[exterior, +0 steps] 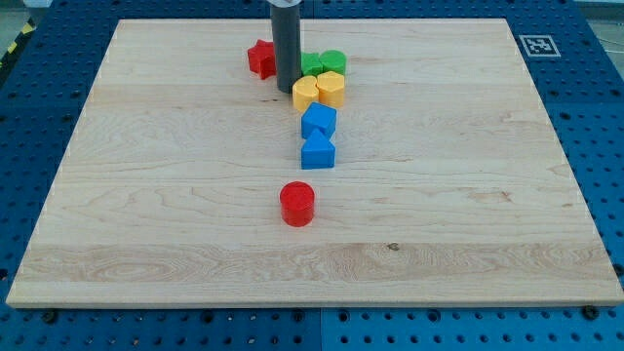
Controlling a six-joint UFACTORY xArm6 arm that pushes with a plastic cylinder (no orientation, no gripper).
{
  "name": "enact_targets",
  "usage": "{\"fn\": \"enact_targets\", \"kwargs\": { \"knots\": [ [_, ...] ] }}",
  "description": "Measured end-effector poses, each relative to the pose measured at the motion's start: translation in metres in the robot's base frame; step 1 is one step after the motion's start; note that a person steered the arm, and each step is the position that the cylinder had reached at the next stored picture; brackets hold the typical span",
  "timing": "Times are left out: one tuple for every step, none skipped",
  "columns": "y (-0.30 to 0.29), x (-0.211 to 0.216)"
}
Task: Separate red star from the green star
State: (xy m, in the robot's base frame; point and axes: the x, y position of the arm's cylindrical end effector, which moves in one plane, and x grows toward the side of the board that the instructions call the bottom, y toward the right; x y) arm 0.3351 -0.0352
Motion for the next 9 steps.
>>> {"fn": "enact_targets", "kwargs": {
  "knots": [
    [0.0,-0.015],
    [0.0,-0.027],
    [0.0,-0.029],
    [0.0,-0.053],
    [-0.005,-0.067],
    [-0.028,-0.068],
    [-0.033,-0.061],
    [-0.038,-0.072],
    [-0.052,-0.101]
  ]
}}
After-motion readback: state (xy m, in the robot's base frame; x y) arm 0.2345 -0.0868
